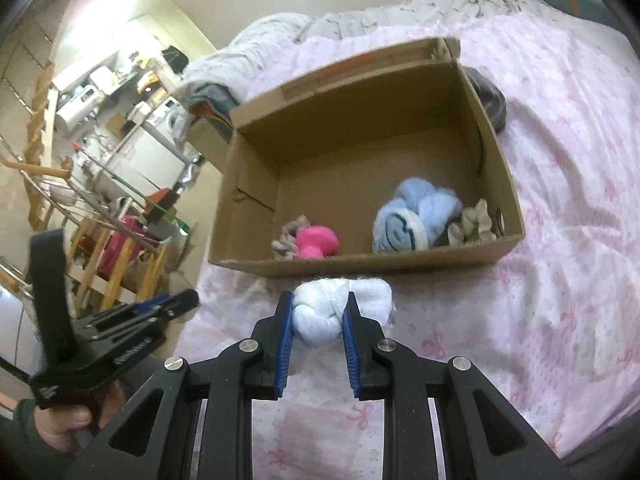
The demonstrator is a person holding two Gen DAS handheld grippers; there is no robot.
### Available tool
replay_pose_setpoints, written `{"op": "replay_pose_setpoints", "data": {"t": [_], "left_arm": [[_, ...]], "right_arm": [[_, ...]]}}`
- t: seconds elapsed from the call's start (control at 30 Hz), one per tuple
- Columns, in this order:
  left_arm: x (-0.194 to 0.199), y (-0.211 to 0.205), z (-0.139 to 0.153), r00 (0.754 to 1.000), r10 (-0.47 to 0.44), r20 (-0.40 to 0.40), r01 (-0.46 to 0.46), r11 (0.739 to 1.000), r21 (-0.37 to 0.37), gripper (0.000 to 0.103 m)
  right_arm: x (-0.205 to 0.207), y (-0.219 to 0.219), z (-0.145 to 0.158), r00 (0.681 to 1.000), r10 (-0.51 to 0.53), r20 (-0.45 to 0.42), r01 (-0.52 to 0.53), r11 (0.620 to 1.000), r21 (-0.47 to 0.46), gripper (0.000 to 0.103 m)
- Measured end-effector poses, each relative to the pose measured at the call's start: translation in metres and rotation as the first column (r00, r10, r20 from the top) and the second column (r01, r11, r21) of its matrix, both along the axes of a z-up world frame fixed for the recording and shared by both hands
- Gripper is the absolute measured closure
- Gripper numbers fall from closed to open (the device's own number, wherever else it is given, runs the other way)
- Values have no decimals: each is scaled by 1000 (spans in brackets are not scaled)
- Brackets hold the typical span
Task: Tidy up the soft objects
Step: 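Grasp the white rolled sock with the right gripper while the left holds the beige item, then lower the beige item and white sock into the box and open both grippers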
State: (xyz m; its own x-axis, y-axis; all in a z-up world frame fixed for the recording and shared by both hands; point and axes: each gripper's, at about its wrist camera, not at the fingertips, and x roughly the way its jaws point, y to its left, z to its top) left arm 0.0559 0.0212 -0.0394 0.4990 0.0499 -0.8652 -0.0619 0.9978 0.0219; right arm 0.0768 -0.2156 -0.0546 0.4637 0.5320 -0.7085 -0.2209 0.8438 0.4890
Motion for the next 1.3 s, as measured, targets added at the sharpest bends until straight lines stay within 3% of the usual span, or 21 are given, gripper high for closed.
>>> {"op": "replay_pose_setpoints", "data": {"t": [0.2, 0.4, 0.6, 0.83, 0.97, 1.3], "left_arm": [[12, 6, 14, 1000, 18, 10, -18, 1000, -17, 90], [32, -1, 43, 996, -11, 86, 10, 1000, 12, 90], [64, -2, 57, 988, -10, 155, 9, 1000, 10, 89], [88, -13, 44, 980, -34, 195, 33, 999, 10, 89], [94, -26, 24, 985, -83, 150, 80, 996, 29, 89], [98, -37, 16, 984, -121, 133, 118, 992, 34, 89]], "right_arm": [[4, -10, 25, 996, 26, 86, -29, 999, 36, 78], [27, -22, 49, 984, 26, 175, -30, 999, 19, 78], [52, -28, 53, 975, -13, 221, 12, 1000, 7, 78], [66, -32, 34, 978, -59, 201, 56, 998, 18, 78], [71, -31, 18, 984, -68, 166, 71, 997, -14, 78], [83, -26, 4, 989, -62, 133, 69, 997, -45, 78]]}}
